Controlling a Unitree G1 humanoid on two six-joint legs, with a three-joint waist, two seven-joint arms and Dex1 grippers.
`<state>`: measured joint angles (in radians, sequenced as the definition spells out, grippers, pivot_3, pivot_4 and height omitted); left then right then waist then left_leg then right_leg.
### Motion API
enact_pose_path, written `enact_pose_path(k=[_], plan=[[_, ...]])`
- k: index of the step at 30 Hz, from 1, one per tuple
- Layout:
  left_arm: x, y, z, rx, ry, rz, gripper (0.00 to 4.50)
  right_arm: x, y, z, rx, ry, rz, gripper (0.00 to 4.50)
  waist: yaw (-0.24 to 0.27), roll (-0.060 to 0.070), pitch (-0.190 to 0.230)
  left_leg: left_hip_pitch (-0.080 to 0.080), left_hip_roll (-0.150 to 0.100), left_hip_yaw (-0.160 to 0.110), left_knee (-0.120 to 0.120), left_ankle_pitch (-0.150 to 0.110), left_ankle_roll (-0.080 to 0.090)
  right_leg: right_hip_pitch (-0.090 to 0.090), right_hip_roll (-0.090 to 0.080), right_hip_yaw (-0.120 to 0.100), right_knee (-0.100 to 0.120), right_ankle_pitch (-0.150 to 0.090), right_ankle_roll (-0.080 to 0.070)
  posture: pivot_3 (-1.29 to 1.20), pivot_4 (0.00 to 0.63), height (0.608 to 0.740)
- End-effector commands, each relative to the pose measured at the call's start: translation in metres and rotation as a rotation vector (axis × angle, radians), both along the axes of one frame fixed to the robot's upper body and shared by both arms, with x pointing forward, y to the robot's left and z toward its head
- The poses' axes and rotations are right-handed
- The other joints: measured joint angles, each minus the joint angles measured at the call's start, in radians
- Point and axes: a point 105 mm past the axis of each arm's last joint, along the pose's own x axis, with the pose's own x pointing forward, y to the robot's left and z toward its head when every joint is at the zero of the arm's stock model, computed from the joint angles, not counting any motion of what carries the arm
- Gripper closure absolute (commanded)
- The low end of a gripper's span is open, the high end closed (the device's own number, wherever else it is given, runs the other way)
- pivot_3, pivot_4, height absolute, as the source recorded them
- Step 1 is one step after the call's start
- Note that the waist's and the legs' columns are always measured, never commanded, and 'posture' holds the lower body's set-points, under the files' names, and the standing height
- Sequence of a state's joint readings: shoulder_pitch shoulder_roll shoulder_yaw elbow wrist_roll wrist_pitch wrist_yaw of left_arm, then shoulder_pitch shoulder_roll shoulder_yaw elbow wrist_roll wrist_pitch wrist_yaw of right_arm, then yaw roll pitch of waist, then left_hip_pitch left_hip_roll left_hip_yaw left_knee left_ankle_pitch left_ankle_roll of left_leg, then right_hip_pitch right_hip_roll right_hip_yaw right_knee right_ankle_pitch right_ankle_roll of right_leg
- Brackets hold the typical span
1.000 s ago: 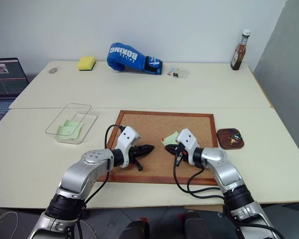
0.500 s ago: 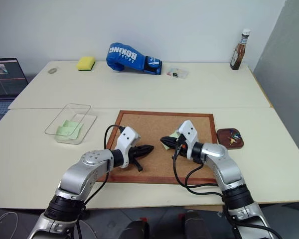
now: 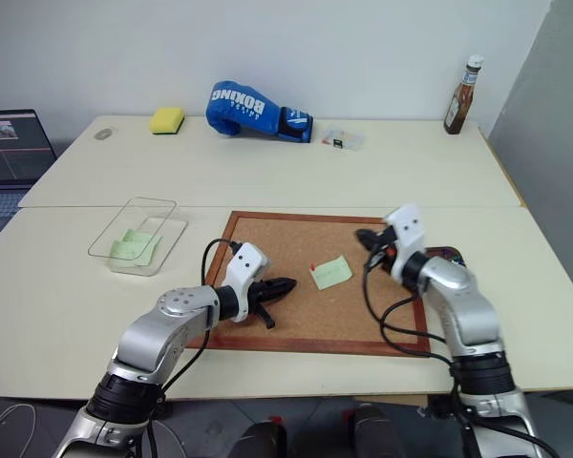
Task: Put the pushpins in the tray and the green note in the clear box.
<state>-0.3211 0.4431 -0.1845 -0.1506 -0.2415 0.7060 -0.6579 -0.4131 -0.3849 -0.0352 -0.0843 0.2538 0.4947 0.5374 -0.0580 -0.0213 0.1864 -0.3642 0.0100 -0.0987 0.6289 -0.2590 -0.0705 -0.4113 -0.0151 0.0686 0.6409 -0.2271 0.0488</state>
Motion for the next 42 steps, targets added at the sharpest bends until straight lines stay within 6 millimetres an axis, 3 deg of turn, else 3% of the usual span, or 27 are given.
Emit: enact_pose_path(k=[1,5,10,21,30,33,34,38,39,42], plan=[[-0.013,0.009,-0.036,0.059,0.144,0.02,4.5,0.004,-0.049,0.005,-0.035,-0.008,-0.238,4.48,-0.001,0.0,0.0,0.0,0.0,0.0,0.0,0.0,0.0,0.0,0.0,0.0,0.0,0.0,0.0,0.0,0.15,0.74],[-0.014,0.007,-0.036,0.062,0.145,0.008,4.5,0.002,-0.075,-0.01,0.002,0.09,-0.356,4.48,-0.002,0.0,0.0,0.0,0.0,0.001,0.0,0.0,0.0,0.0,0.0,0.001,0.0,0.0,0.0,0.0,0.15,0.74],[-0.01,0.008,-0.035,0.072,0.133,0.008,4.5,0.003,-0.077,-0.022,0.036,0.161,-0.375,4.48,-0.003,0.0,0.0,0.0,0.0,0.001,0.0,0.0,0.0,0.0,0.0,0.001,0.0,0.0,0.0,0.0,0.15,0.74],[-0.01,0.009,-0.034,0.067,0.135,0.016,4.5,0.004,-0.091,-0.032,0.027,0.192,-0.439,2.06,-0.002,0.0,0.0,0.0,0.0,0.001,0.0,0.0,0.0,0.0,0.0,0.001,0.0,-0.001,0.0,0.0,0.15,0.74],[-0.01,0.008,-0.035,0.062,0.136,0.013,4.5,0.008,-0.102,-0.023,0.004,0.132,-0.486,0.07,-0.002,0.0,0.0,0.0,0.0,0.001,0.0,0.0,0.0,0.0,0.0,0.001,0.0,-0.001,0.0,0.0,0.15,0.74],[-0.01,0.008,-0.034,0.062,0.135,0.013,4.5,0.009,-0.101,-0.014,0.028,0.094,-0.479,0.02,-0.002,0.0,0.0,0.0,0.0,0.001,0.0,0.0,0.0,0.0,0.0,0.001,0.0,-0.001,0.0,0.0,0.15,0.74],[-0.009,0.008,-0.034,0.062,0.135,0.013,4.5,0.009,-0.099,-0.01,0.048,0.08,-0.467,0.02,-0.002,0.0,0.0,0.0,0.0,0.001,0.0,0.0,0.0,0.0,0.0,0.001,0.0,-0.001,0.0,0.0,0.15,0.74],[-0.01,0.009,-0.034,0.065,0.135,0.012,4.5,-0.002,-0.047,0.023,0.248,0.02,-0.175,0.02,-0.004,0.001,0.0,0.0,0.0,0.001,0.0,0.0,0.0,0.0,0.0,0.001,0.0,-0.001,0.0,0.0,0.15,0.74],[-0.01,0.009,-0.034,0.065,0.136,0.013,4.5,-0.005,-0.039,0.026,0.252,0.017,-0.136,0.02,-0.004,0.001,0.0,0.0,0.0,0.001,0.0,0.0,0.0,0.0,0.0,0.001,0.0,-0.001,0.0,0.0,0.15,0.74],[-0.008,0.009,-0.034,0.054,0.141,0.033,4.5,-0.018,0.009,0.021,0.126,0.0,0.084,0.02,-0.004,0.001,0.0,0.0,0.0,0.001,0.0,0.0,0.0,0.0,0.0,0.001,0.0,-0.001,0.0,0.0,0.15,0.74]])
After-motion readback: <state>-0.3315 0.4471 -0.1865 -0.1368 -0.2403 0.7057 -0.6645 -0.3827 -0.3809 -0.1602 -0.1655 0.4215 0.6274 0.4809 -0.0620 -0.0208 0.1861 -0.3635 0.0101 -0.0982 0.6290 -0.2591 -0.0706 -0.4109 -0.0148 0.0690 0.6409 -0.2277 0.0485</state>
